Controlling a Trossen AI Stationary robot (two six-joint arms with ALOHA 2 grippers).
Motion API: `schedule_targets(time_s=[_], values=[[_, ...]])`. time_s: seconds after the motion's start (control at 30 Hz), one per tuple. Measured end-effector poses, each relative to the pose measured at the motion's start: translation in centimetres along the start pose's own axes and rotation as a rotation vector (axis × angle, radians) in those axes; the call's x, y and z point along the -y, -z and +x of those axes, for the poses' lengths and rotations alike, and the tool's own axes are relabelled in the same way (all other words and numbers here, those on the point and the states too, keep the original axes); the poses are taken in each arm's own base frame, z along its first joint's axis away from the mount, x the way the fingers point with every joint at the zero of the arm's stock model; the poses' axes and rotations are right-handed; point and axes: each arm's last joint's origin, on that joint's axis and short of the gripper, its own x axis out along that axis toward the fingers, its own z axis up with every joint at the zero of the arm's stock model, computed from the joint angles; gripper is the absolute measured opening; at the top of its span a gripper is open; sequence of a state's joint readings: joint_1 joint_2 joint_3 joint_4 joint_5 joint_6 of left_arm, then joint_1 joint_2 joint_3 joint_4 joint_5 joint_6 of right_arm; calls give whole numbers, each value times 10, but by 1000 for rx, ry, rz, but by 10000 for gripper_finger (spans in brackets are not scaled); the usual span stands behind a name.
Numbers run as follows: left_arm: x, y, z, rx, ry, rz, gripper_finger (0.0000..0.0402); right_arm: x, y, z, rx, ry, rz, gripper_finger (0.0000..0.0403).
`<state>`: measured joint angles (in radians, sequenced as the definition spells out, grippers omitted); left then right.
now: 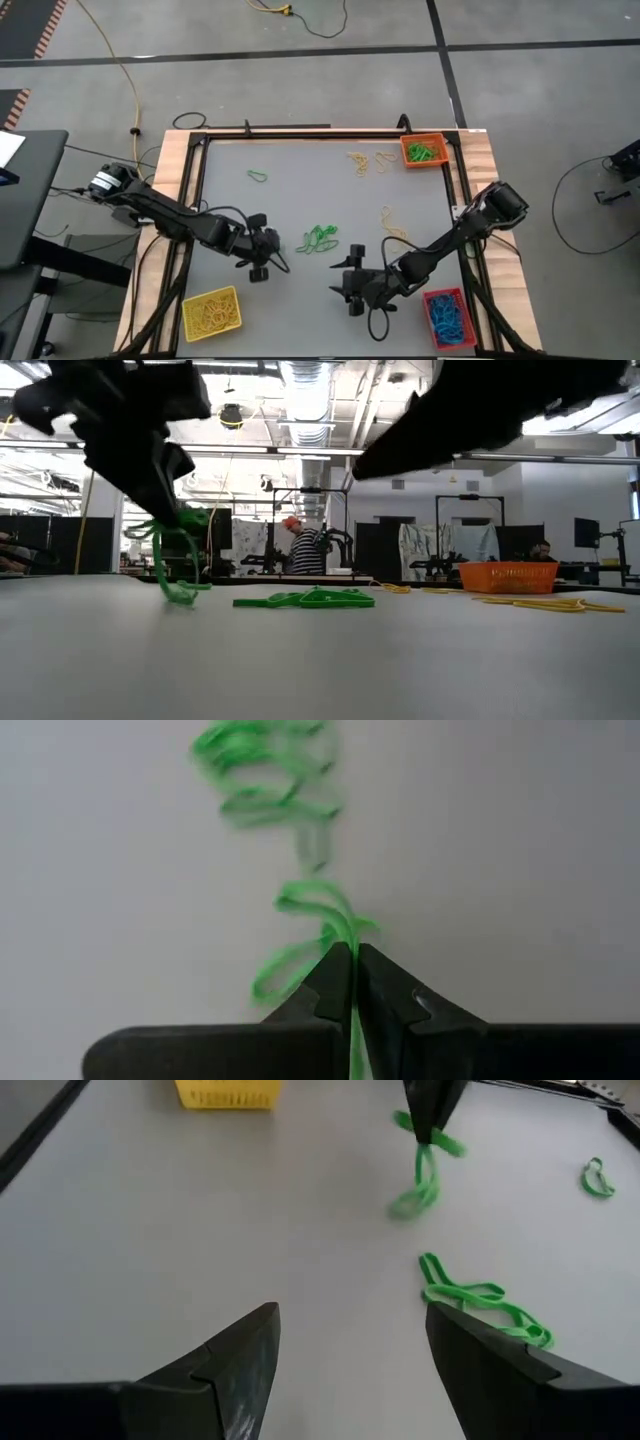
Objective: Sort rubber bands into baskets
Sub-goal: Put the green rubber band into the orange bin
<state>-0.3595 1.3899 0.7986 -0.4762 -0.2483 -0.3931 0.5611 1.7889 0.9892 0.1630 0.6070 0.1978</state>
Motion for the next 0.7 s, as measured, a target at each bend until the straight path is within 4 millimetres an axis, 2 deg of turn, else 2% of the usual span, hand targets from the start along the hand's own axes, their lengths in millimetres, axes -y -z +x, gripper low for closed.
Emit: schedule_targets(time_s=[0.17,0.37,0.57,0.7], values=[[8,-7,-1,57,117,59,0,3,-8,3,58,-8,-22,282],[11,-10,-2,89,175,102,0,17,-18,12,120,-41,-45,282],[11,-11,-2,94,193,119,0,32,-20,38,209,-106,-94,282],[12,-12,-2,101,219,143,0,42,-14,55,227,-135,-97,282]])
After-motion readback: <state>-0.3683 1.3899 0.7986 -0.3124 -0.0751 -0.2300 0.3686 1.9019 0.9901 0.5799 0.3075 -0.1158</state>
